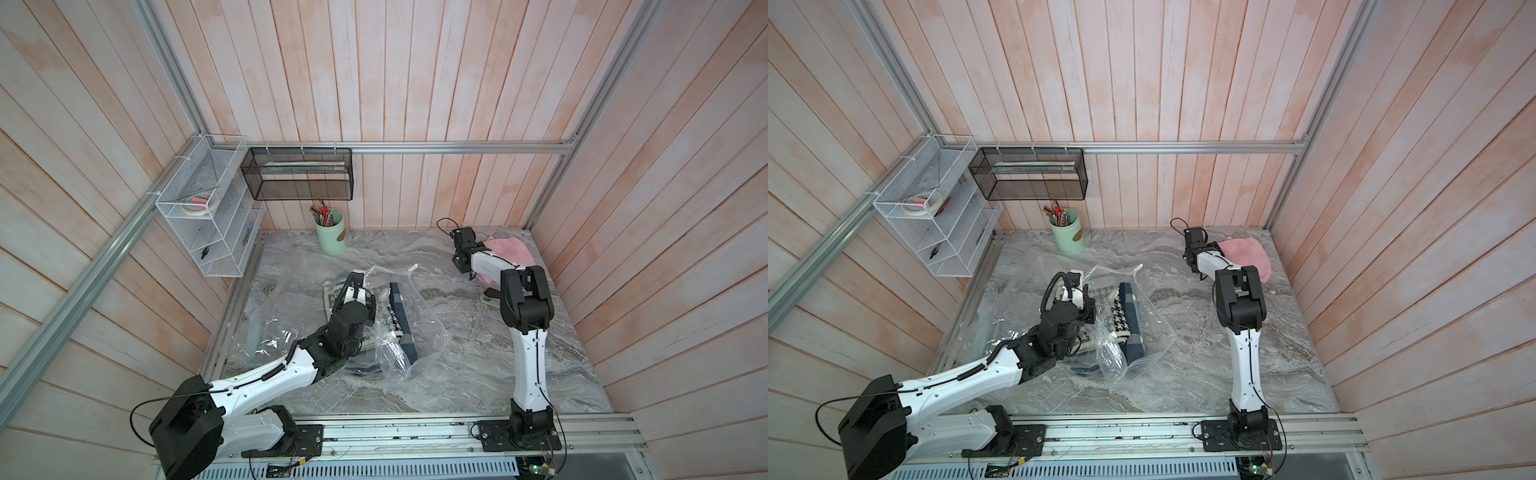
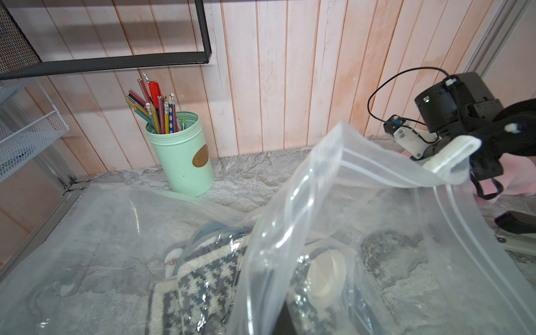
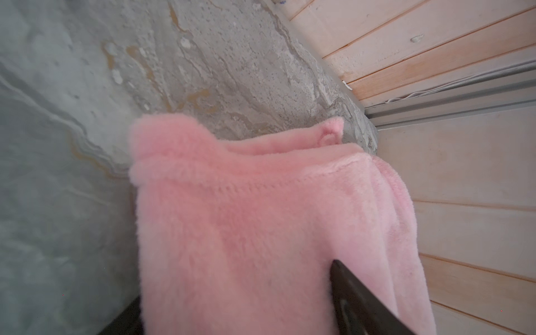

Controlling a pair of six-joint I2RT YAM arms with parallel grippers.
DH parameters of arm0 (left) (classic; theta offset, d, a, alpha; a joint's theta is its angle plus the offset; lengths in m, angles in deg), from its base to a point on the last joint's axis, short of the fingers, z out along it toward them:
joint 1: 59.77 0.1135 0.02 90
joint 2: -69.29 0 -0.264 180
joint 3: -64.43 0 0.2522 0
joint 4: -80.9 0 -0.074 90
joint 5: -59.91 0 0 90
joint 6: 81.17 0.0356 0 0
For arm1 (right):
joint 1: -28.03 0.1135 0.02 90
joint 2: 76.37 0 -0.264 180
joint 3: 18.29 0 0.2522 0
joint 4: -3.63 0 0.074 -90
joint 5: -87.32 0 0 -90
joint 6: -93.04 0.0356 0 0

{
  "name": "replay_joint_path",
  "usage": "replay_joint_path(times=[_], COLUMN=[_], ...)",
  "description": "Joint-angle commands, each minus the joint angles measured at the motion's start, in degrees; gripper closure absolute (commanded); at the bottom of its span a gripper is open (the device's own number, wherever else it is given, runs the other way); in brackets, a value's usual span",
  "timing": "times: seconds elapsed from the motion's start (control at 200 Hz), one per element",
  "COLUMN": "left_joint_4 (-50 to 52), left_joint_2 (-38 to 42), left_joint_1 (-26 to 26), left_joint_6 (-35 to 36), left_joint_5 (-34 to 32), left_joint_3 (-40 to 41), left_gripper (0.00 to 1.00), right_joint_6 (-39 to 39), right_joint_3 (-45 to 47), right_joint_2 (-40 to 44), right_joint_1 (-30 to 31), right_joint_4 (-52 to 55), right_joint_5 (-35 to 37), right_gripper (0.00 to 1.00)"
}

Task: Take the blanket out of the vacuum bag
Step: Place the blanket at the corner of the board.

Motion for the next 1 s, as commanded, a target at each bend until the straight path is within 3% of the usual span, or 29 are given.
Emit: replay_joint_path(times=[0.0, 0.11, 0.195, 0.25, 0.32, 0.355, 0.705, 0.995], left_joint_4=[-1.65, -1.83, -1.81, -1.81, -1.68, -1.65, 0.49, 0.81], left_joint_2=[-0.21, -0.12, -0.06, 0.14, 0.30, 0.45, 2.39, 2.71], left_joint_1=[0.63, 0.94, 1.11, 1.21, 1.25, 1.21, 1.20, 1.21], left_joint_6=[1.75, 2.03, 2.17, 2.23, 2.16, 2.17, 1.31, 0.06], left_joint_5=[-0.94, -0.69, -0.65, -0.61, -0.68, -0.68, -0.83, -0.82], left_joint_3=[0.10, 0.06, 0.08, 0.19, 0.36, 0.36, 0.58, 1.32], left_gripper=[1.00, 1.00, 1.00, 1.00, 1.00, 1.00, 1.00, 1.00], right_joint_6=[-2.27, -2.34, -1.40, -0.38, 1.34, 2.55, 23.02, 42.64], right_joint_3=[-2.75, -4.55, -5.60, -6.09, -7.14, -7.86, -16.47, -10.18], right_joint_2=[-3.48, -5.48, -6.20, -6.21, -6.12, -5.97, 1.47, 7.04], right_joint_1=[0.13, -0.30, -0.71, -0.99, -1.37, -1.58, -7.85, -14.21], right_joint_4=[2.33, 3.85, 5.56, 6.76, 8.47, 9.55, 16.24, 2.53], right_joint_5=[3.09, 3.73, 2.71, 1.36, -0.51, -2.01, -34.54, -59.40], right_gripper=[0.19, 0.22, 0.35, 0.52, 0.88, 1.00, 1.00, 1.00])
